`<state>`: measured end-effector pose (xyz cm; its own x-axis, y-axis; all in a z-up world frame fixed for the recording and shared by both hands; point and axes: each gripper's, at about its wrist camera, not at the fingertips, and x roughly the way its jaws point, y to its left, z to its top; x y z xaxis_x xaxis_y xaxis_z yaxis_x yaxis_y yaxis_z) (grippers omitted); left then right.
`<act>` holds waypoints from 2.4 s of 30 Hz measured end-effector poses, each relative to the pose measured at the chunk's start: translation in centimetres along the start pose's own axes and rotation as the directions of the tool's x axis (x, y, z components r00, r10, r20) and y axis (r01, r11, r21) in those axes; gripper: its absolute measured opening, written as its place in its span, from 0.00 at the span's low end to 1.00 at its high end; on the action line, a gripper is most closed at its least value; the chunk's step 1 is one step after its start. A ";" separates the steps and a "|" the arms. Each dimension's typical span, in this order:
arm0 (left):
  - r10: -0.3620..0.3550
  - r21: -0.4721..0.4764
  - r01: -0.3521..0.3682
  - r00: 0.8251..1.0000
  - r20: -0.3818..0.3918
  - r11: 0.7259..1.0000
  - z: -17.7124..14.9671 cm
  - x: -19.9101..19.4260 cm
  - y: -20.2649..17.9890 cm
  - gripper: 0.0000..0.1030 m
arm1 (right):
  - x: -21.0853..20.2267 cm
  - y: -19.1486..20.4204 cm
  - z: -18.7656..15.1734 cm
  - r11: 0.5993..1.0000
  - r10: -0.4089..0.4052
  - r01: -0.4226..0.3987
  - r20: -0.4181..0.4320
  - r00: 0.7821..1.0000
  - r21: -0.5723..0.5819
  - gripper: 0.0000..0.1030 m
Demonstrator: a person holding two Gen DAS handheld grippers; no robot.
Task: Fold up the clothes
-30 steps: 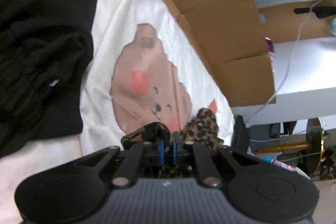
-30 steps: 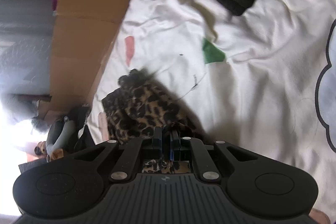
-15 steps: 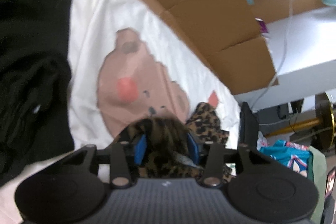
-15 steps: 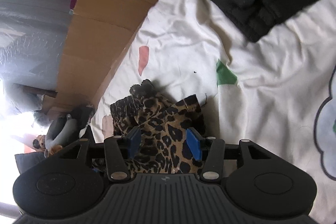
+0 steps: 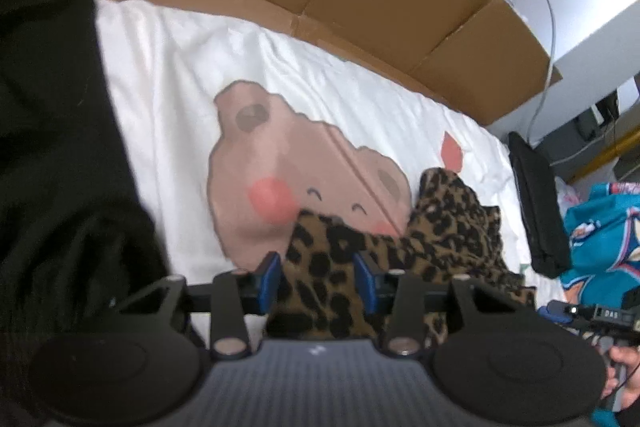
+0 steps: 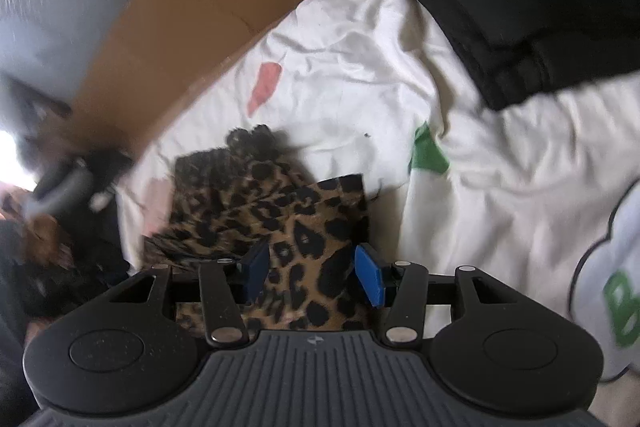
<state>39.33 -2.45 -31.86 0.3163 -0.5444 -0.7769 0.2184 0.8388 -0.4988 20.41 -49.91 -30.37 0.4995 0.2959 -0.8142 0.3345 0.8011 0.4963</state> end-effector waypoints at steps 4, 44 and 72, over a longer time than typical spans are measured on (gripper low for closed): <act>-0.031 0.011 0.031 0.999 -0.013 0.999 0.6 1.3 0.2 0.41 | 1.4 1.3 0.2 0.994 -0.078 0.076 -0.015 0.997 -0.084 0.53; 0.143 0.199 -0.138 0.990 -0.012 0.970 -0.6 3.1 -1.4 0.20 | 4.9 1.7 -0.3 0.952 -0.245 0.265 0.139 0.960 -0.151 0.41; 0.248 0.308 -0.235 0.969 -0.001 0.922 -1.0 5.0 -4.5 0.19 | 7.2 4.2 -1.6 0.928 -0.252 0.275 0.118 0.960 -0.252 0.08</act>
<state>38.98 -8.90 -33.88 0.3594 -0.3197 -0.8767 0.4112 0.8976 -0.1587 24.12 -43.60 -34.63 0.4897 0.0205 -0.8716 0.2464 0.9557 0.1609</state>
